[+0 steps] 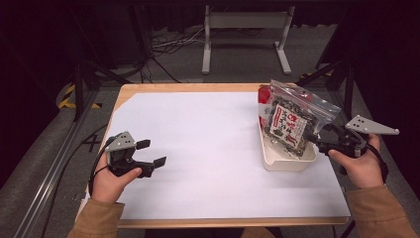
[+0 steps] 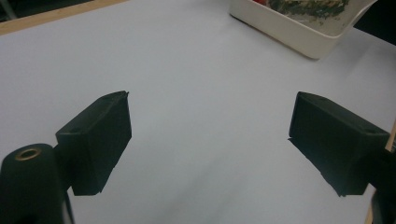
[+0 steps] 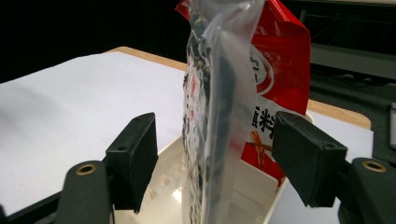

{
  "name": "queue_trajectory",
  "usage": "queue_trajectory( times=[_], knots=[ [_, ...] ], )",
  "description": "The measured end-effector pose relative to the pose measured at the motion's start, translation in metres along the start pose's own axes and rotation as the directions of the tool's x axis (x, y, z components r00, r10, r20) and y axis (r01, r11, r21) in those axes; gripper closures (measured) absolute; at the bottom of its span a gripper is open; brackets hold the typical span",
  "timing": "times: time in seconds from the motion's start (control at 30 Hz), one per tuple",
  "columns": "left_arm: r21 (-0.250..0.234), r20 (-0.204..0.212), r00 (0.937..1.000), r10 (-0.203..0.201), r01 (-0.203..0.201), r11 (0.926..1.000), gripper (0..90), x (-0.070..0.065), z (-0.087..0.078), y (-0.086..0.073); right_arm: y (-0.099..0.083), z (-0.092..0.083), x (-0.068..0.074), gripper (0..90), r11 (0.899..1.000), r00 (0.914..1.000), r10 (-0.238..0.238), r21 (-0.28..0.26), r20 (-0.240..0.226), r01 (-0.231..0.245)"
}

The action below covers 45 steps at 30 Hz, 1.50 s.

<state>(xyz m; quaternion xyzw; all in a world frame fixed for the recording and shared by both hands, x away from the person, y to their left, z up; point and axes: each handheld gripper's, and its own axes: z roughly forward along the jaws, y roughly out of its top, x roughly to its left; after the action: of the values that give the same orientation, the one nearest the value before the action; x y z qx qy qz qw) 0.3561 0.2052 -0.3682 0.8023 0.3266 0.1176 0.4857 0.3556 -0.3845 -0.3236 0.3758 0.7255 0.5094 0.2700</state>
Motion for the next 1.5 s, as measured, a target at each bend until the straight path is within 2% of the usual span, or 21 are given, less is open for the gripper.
queue_trajectory(
  times=[0.13,0.2,0.4,0.47,0.57,0.63,0.73,0.93,1.03,1.17,1.23,1.3,1.37,1.5],
  knots=[
    [0.005,-0.006,1.0000,0.005,-0.005,1.0000,13.9,0.001,-0.001,-0.001,0.000,-0.011,0.006,31.4,0.999,0.9994,-0.031,0.015,0.013,0.031],
    [0.002,-0.001,0.9999,-0.012,0.012,0.9999,13.9,0.001,-0.002,-0.002,0.001,-0.017,0.010,31.3,0.999,0.9992,-0.038,0.013,0.016,0.037],
    [0.004,-0.005,1.0000,0.006,-0.006,1.0000,13.8,0.001,-0.002,-0.001,0.001,-0.029,0.017,31.2,0.999,0.9985,-0.051,0.017,0.022,0.050],
    [0.008,0.001,1.0000,-0.005,0.005,1.0000,13.8,0.000,-0.002,-0.003,0.001,-0.032,0.021,31.2,0.998,0.9983,-0.054,0.022,0.024,0.053],
    [0.016,-0.009,0.9999,-0.005,0.005,0.9999,13.8,0.002,-0.004,-0.006,-0.001,-0.036,0.028,31.2,0.998,0.9979,-0.064,0.020,0.013,0.064],
    [0.011,-0.007,0.9998,-0.019,0.019,0.9998,13.8,0.004,-0.006,-0.007,-0.001,-0.037,0.031,31.2,0.998,0.9977,-0.068,0.015,0.007,0.068],
    [0.006,-0.013,0.9998,-0.014,0.014,0.9999,13.8,0.004,-0.009,-0.008,0.000,-0.039,0.037,31.2,0.997,0.9975,-0.071,0.002,-0.004,0.071],
    [0.002,-0.007,1.0000,-0.004,0.004,1.0000,13.7,0.002,-0.013,-0.011,0.001,-0.034,0.048,30.7,0.996,0.9947,-0.088,-0.011,-0.053,0.088],
    [0.003,-0.003,1.0000,0.002,-0.002,1.0000,13.6,0.002,-0.015,-0.012,0.001,-0.028,0.056,29.9,0.993,0.9859,-0.117,-0.034,-0.120,0.113],
    [-0.002,0.002,1.0000,0.001,-0.001,1.0000,13.6,0.001,-0.017,-0.013,0.000,-0.020,0.064,29.4,0.992,0.9796,-0.126,-0.042,-0.156,0.121],
    [-0.004,0.002,0.9999,0.015,-0.015,0.9999,13.6,0.000,-0.018,-0.013,-0.001,-0.015,0.068,29.3,0.992,0.9768,-0.124,-0.041,-0.174,0.119],
    [-0.005,0.009,1.0000,0.003,-0.003,1.0000,13.5,-0.001,-0.019,-0.014,-0.002,-0.010,0.073,29.1,0.993,0.9742,-0.121,-0.041,-0.191,0.115],
    [-0.010,0.013,0.9998,0.017,-0.017,0.9998,13.4,0.000,-0.020,-0.014,-0.002,-0.005,0.076,29.1,0.993,0.9714,-0.120,-0.044,-0.205,0.114],
    [-0.020,0.015,0.9999,0.006,-0.006,0.9998,13.4,0.001,-0.022,-0.014,-0.003,0.009,0.087,28.7,0.992,0.9636,-0.128,-0.037,-0.235,0.123]
  ],
)
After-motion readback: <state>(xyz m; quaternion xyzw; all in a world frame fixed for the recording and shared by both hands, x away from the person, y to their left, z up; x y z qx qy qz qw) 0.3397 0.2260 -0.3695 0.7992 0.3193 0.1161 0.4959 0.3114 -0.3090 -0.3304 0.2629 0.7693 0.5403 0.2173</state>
